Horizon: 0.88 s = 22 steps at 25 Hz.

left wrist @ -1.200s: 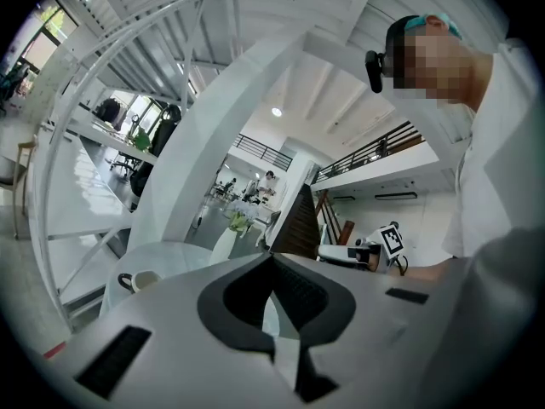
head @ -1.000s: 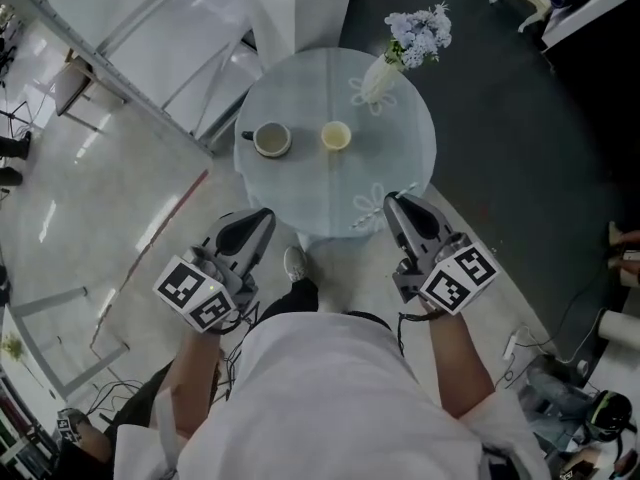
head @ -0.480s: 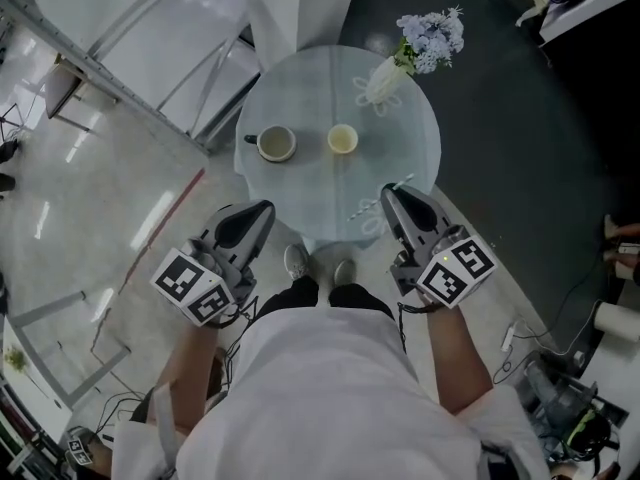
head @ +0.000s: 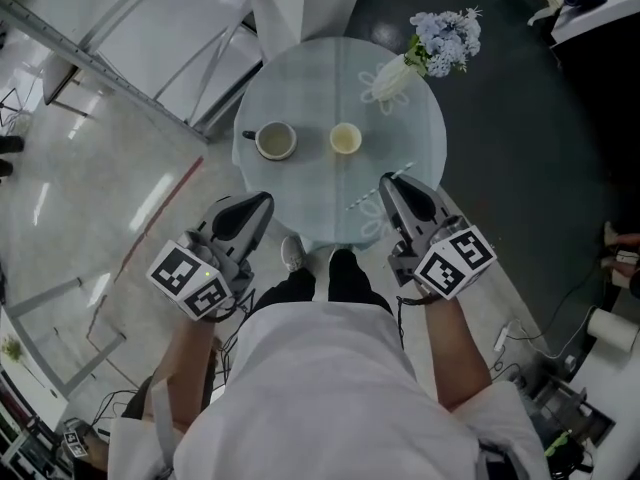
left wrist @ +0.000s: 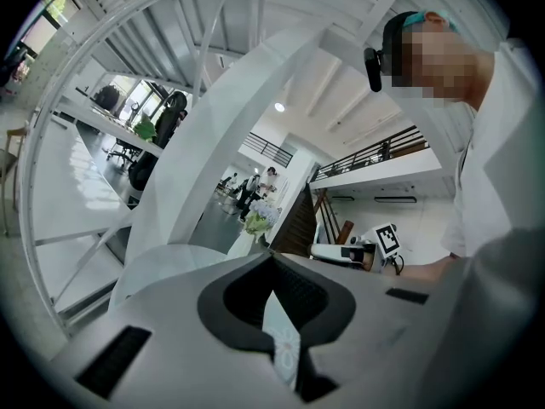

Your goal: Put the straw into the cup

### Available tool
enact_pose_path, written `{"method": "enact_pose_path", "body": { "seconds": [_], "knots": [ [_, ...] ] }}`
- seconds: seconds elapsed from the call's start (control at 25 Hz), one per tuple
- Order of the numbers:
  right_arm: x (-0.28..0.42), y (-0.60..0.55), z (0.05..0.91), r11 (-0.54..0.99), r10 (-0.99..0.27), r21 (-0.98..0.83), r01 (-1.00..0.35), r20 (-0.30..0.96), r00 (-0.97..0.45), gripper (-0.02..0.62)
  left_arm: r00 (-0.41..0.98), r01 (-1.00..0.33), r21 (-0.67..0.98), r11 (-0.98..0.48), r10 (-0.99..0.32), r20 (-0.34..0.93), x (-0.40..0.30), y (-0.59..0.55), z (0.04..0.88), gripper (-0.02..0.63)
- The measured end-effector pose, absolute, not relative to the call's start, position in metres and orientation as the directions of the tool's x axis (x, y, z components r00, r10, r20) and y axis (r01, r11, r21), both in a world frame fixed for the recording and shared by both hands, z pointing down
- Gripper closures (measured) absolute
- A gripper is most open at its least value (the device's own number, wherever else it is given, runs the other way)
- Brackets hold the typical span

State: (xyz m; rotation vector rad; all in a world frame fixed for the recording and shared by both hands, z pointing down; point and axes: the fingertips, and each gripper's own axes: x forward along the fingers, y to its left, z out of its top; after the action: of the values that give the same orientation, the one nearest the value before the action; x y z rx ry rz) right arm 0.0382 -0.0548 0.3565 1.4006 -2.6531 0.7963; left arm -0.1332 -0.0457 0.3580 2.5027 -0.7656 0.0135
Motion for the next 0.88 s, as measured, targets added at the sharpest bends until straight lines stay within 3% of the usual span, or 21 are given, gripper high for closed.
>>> {"method": "enact_pose_path", "body": {
  "seconds": [0.88],
  "knots": [
    [0.066, -0.163, 0.412, 0.537, -0.647, -0.485, -0.69, 0.289, -0.706, 0.563, 0.769, -0.618, 0.524, -0.587, -0.59, 0.247, -0.082, -0.114, 0.406, 0.584]
  ]
}}
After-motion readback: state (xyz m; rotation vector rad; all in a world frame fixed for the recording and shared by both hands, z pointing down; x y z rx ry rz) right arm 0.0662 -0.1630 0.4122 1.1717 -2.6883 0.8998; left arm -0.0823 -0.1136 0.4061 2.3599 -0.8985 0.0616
